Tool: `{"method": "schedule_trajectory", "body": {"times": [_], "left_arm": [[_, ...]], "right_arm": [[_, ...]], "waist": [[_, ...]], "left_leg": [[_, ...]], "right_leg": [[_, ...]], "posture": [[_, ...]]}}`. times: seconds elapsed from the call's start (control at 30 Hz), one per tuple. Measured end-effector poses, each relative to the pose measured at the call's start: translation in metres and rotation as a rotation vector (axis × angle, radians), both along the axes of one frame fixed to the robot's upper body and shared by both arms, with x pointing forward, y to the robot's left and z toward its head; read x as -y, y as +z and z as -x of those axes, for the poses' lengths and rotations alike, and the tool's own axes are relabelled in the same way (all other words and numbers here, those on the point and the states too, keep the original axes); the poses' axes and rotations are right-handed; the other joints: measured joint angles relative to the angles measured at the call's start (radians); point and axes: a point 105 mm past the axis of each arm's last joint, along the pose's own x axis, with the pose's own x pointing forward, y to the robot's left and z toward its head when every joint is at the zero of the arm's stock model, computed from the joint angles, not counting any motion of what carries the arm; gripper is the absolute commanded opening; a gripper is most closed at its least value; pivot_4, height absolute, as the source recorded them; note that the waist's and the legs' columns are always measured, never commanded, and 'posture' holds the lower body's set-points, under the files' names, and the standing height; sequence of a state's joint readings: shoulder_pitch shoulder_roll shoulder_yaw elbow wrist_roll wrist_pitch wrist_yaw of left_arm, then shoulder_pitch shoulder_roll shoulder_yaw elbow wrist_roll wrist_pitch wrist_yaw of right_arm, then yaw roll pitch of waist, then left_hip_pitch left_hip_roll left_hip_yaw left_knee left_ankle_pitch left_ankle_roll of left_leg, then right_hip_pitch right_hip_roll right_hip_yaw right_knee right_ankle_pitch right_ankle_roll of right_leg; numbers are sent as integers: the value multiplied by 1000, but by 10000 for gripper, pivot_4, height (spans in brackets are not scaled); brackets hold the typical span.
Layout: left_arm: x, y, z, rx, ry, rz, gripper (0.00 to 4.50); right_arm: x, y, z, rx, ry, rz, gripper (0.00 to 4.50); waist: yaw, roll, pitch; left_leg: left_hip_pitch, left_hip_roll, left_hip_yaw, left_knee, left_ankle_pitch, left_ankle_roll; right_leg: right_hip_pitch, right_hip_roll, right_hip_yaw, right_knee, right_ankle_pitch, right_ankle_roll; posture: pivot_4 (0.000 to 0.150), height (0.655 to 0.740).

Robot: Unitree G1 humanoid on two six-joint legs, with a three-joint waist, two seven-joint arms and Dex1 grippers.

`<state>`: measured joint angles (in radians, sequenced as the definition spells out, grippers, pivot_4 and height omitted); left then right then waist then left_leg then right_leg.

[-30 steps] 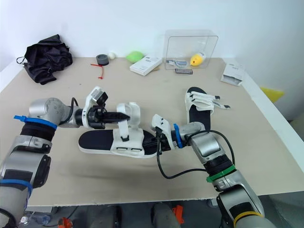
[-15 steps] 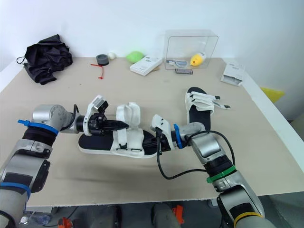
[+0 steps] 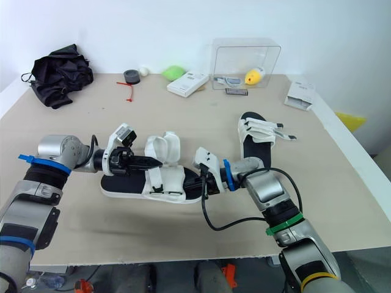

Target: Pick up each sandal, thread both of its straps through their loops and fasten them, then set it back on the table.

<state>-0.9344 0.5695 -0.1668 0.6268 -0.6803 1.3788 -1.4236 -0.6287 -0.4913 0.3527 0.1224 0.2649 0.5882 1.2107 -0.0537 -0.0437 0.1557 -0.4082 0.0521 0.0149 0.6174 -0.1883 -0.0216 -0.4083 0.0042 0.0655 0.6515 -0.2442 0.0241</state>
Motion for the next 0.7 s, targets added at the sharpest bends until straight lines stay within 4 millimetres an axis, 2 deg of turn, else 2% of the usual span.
{"method": "schedule_trajectory", "body": {"times": [0.23, 0.53, 0.7], "left_arm": [[0, -7, 9, -48, -16, 14, 2051], [-1, -9, 10, -74, 13, 16, 2051], [-4, -19, 8, -71, 56, -15, 2051]], "right_arm": [[0, 0, 0, 0, -1, 0, 0], [0, -1, 0, 2, -6, 2, 0], [0, -1, 0, 3, -5, 3, 0]], "waist": [[0, 0, 0], [0, 0, 0], [1, 0, 0]], "left_leg": [[0, 0, 0, 0, 0, 0], [1, 0, -1, 1, 0, 0], [1, 0, -1, 1, 0, 0]], "right_leg": [[0, 0, 0, 1, 0, 0], [1, 0, 0, 1, 0, 0], [1, 0, 0, 2, 0, 0]], "posture": [[1500, 7400], [1500, 7400], [1500, 7400]]}}
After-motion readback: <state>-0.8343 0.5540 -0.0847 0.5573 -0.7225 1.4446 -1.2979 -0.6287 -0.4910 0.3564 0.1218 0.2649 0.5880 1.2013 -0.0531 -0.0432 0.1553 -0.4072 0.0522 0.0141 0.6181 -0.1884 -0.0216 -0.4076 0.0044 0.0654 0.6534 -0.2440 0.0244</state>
